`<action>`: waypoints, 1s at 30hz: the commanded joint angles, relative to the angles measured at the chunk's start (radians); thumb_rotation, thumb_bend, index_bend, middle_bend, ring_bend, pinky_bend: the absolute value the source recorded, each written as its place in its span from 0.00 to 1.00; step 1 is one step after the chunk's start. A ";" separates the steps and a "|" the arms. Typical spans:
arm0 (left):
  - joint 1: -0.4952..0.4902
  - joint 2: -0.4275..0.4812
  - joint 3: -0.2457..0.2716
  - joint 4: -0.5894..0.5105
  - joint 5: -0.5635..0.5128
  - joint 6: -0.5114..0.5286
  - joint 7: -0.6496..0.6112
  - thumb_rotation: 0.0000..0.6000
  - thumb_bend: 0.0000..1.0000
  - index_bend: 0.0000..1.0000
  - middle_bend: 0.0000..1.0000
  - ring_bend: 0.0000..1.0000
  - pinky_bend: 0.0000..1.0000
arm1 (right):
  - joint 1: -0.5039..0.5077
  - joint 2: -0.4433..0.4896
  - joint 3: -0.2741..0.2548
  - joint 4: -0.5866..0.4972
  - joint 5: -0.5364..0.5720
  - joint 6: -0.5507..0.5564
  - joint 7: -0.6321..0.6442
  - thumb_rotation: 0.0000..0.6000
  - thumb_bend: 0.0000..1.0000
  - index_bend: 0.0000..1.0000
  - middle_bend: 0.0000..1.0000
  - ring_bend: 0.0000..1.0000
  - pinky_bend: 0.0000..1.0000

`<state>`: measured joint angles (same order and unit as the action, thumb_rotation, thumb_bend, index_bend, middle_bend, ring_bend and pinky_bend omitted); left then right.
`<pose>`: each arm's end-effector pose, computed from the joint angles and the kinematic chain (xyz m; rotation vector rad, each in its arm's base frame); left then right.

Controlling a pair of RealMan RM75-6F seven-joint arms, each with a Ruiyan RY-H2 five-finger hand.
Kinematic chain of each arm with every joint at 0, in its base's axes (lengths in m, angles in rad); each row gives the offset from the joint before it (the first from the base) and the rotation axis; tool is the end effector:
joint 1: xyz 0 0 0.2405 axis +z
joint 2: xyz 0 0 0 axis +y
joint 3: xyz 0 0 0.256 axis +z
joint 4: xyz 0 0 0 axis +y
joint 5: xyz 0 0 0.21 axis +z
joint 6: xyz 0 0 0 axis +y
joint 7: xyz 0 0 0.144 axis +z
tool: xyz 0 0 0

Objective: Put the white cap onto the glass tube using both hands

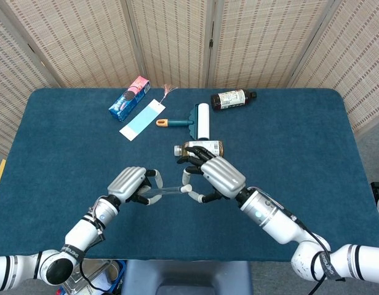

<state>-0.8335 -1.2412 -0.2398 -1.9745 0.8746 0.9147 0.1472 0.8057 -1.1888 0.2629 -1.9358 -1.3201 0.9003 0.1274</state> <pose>-0.0745 0.3155 0.0488 -1.8472 -1.4032 -1.1415 -0.0471 -0.3101 0.0726 2.0313 -1.1951 1.4147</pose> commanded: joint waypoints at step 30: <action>-0.048 -0.010 0.017 0.004 -0.073 0.008 0.042 1.00 0.38 0.58 1.00 0.99 1.00 | 0.026 -0.025 -0.012 0.018 0.017 -0.016 -0.013 1.00 0.45 0.64 0.21 0.00 0.00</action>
<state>-0.8807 -1.2508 -0.2231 -1.9709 0.8020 0.9231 0.1892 0.8314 -1.2140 0.2513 -1.9182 -1.3035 0.8838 0.1146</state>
